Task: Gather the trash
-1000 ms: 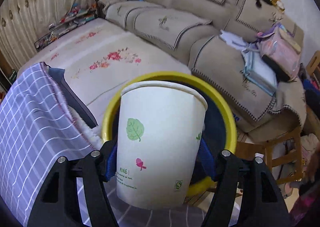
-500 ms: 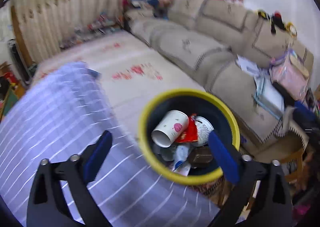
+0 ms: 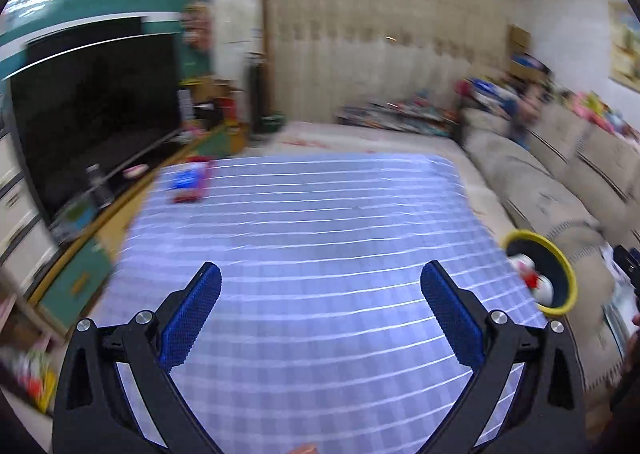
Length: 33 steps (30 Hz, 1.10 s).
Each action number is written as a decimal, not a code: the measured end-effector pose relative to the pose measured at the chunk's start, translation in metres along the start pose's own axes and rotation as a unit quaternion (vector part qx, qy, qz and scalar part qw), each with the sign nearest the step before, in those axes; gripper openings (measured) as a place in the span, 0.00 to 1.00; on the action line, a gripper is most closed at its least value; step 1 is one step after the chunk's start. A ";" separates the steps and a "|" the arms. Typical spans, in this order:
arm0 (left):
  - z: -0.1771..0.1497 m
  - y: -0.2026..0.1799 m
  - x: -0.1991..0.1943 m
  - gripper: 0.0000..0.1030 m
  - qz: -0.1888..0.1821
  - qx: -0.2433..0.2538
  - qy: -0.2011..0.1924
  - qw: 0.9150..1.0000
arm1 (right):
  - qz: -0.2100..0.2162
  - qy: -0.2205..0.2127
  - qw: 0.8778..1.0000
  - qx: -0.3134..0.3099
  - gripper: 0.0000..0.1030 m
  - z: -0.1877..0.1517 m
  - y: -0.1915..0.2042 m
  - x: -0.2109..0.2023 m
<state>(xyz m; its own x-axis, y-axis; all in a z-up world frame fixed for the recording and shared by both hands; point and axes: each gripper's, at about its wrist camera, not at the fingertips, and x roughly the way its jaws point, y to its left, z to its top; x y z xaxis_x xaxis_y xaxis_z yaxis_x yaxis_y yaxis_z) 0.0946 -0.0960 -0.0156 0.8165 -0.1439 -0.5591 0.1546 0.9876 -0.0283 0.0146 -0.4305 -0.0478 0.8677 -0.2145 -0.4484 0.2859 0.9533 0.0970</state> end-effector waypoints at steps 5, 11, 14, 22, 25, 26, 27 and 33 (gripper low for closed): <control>-0.017 0.041 -0.050 0.96 0.038 -0.040 -0.029 0.998 | 0.030 -0.009 0.999 -0.023 0.94 0.002 0.030 -0.025; -0.023 0.053 -0.093 0.96 0.043 -0.038 -0.060 0.997 | 0.043 -0.034 0.998 -0.030 0.94 -0.001 0.046 -0.064; -0.031 0.052 -0.106 0.96 0.040 -0.038 -0.060 0.997 | 0.041 -0.039 0.998 -0.030 0.94 -0.003 0.048 -0.075; -0.046 0.053 -0.104 0.96 0.035 -0.042 -0.041 0.998 | 0.036 -0.031 0.998 -0.042 0.94 -0.006 0.059 -0.073; -0.048 0.052 -0.098 0.96 0.032 -0.041 -0.038 0.998 | 0.036 -0.027 0.998 -0.045 0.94 -0.005 0.062 -0.067; -0.048 0.051 -0.097 0.96 0.031 -0.041 -0.037 0.998 | 0.036 -0.026 0.998 -0.046 0.94 -0.005 0.063 -0.065; -0.047 0.051 -0.095 0.96 0.031 -0.041 -0.036 0.998 | 0.036 -0.025 0.998 -0.046 0.94 -0.005 0.064 -0.063; -0.047 0.052 -0.085 0.96 0.032 -0.046 -0.030 0.998 | 0.040 -0.014 0.998 -0.046 0.94 -0.007 0.066 -0.051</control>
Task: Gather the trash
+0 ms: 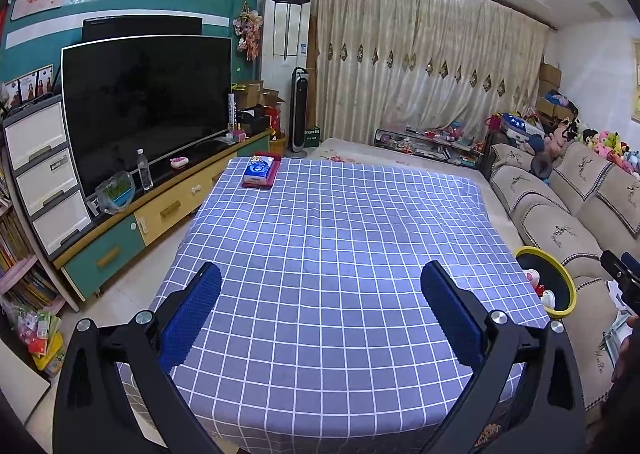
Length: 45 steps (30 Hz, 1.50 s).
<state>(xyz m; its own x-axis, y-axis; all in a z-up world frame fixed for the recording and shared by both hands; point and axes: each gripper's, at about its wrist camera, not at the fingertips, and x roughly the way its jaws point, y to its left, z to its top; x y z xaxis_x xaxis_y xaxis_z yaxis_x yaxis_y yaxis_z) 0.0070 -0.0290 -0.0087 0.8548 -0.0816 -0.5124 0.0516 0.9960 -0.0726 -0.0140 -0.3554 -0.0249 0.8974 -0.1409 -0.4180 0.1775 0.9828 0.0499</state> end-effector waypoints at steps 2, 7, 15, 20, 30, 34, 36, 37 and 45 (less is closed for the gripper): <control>0.000 0.000 0.002 0.96 -0.001 0.000 0.001 1.000 | 0.002 0.003 1.000 0.000 0.94 -0.001 0.001 0.002; -0.002 -0.001 0.005 0.96 -0.002 0.001 0.003 1.000 | 0.001 0.003 1.000 0.000 0.94 -0.001 0.001 0.003; -0.002 -0.003 0.005 0.96 0.000 0.002 -0.002 1.000 | 0.002 -0.002 1.000 0.002 0.94 -0.001 0.002 0.004; -0.003 -0.004 0.004 0.96 0.002 0.006 -0.005 1.000 | 0.002 -0.003 1.000 0.004 0.94 -0.001 0.002 0.003; -0.003 -0.005 0.004 0.96 0.001 0.007 -0.004 1.000 | 0.002 -0.003 1.000 0.005 0.94 -0.001 0.002 0.004; -0.004 -0.004 0.005 0.96 0.001 0.009 0.000 1.000 | 0.002 -0.002 1.000 0.005 0.94 -0.001 0.002 0.003; -0.004 -0.003 0.006 0.96 0.001 0.009 0.001 1.000 | 0.002 -0.002 1.000 0.005 0.94 -0.001 0.002 0.003; -0.004 -0.003 0.006 0.96 0.001 0.009 0.001 1.000 | 0.002 -0.001 1.000 0.005 0.94 -0.001 0.002 0.003; -0.003 -0.003 0.007 0.96 0.000 0.012 0.000 1.000 | 0.004 -0.001 1.000 0.005 0.94 -0.002 0.002 0.003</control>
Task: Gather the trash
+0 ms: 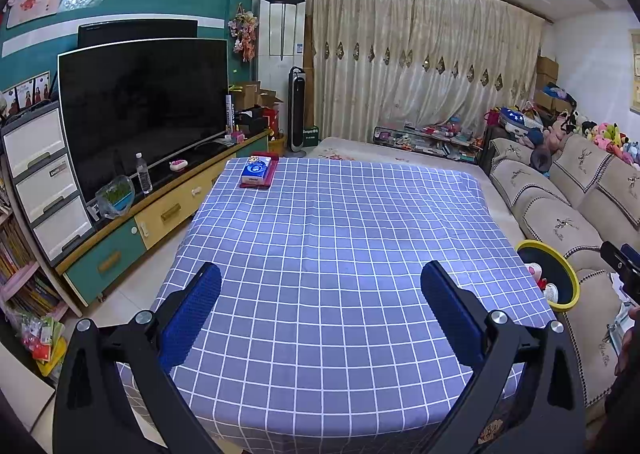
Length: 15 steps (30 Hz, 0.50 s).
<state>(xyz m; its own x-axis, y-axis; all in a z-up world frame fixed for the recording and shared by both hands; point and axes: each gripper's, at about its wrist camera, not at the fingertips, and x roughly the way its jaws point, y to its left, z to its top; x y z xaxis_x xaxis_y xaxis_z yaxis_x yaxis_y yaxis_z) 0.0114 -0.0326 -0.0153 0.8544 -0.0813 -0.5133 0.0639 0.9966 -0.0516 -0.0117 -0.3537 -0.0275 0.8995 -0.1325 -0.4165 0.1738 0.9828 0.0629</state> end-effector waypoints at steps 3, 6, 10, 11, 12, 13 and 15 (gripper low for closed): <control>0.000 0.000 0.001 0.96 0.000 0.001 0.001 1.000 | 0.000 0.000 1.000 0.001 0.94 0.000 0.000 0.000; 0.000 -0.001 0.001 0.96 0.000 0.001 0.001 1.000 | 0.000 0.001 1.000 0.001 0.94 0.000 0.000 0.000; 0.000 -0.001 0.001 0.96 0.000 0.002 0.002 1.000 | 0.001 0.001 1.000 0.000 0.94 -0.001 0.001 0.000; 0.000 -0.001 0.002 0.96 0.000 0.002 0.003 1.000 | 0.001 0.001 1.000 0.001 0.94 -0.001 0.001 0.001; 0.000 -0.001 0.002 0.96 0.000 0.002 0.004 1.000 | 0.001 0.001 1.000 0.001 0.94 -0.001 0.001 0.001; 0.000 -0.001 0.002 0.96 -0.001 0.002 0.004 1.000 | 0.001 0.002 1.000 0.001 0.94 -0.001 0.001 0.000; 0.000 -0.001 0.003 0.96 0.000 0.003 0.005 1.000 | 0.001 0.001 1.000 0.001 0.94 -0.001 0.001 0.000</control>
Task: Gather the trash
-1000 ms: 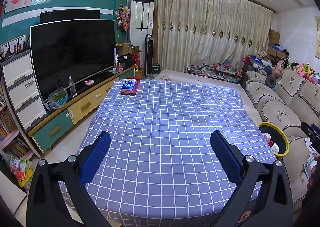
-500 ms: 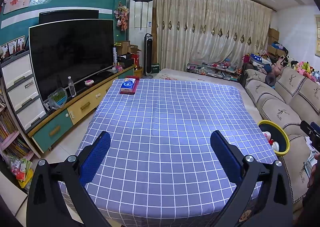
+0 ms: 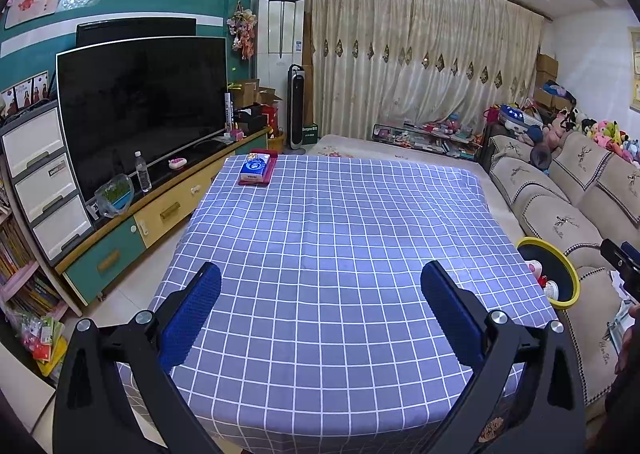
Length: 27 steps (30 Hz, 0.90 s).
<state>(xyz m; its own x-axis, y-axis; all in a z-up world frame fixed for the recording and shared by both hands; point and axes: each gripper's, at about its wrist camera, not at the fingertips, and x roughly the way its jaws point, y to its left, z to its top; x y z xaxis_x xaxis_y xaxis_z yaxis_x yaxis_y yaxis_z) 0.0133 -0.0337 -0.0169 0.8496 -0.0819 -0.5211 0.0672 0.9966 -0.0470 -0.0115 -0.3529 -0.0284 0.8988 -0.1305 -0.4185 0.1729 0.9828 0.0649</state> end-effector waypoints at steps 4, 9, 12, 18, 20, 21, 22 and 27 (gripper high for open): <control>0.000 0.001 0.000 0.96 0.000 0.000 0.001 1.000 | 0.000 0.000 1.000 0.000 0.94 -0.001 0.000 0.000; -0.001 0.000 0.002 0.96 0.000 0.002 0.003 1.000 | 0.000 0.000 1.000 0.001 0.94 -0.001 0.000 0.000; -0.002 -0.002 0.004 0.96 0.002 0.004 0.004 1.000 | 0.000 0.001 1.000 0.003 0.94 -0.003 0.000 0.003; -0.002 -0.003 0.005 0.96 0.002 0.006 0.006 1.000 | 0.000 0.001 1.000 0.003 0.94 -0.004 0.000 0.004; -0.002 -0.002 0.005 0.96 0.003 0.006 0.006 1.000 | 0.001 0.003 1.000 0.002 0.94 -0.005 0.001 0.005; -0.002 -0.002 0.005 0.96 0.002 0.006 0.007 1.000 | 0.002 0.003 1.000 0.002 0.94 -0.005 0.000 0.005; -0.002 -0.002 0.005 0.96 0.002 0.006 0.008 1.000 | 0.002 0.003 1.000 0.002 0.94 -0.006 0.001 0.006; -0.001 -0.002 0.007 0.96 0.002 0.006 0.011 1.000 | 0.002 0.003 1.000 0.002 0.94 -0.005 0.001 0.006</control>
<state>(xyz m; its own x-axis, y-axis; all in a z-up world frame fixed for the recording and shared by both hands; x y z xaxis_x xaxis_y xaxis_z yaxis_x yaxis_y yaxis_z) 0.0187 -0.0364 -0.0214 0.8377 -0.0787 -0.5404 0.0711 0.9969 -0.0350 -0.0081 -0.3525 -0.0355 0.8968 -0.1249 -0.4244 0.1704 0.9828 0.0707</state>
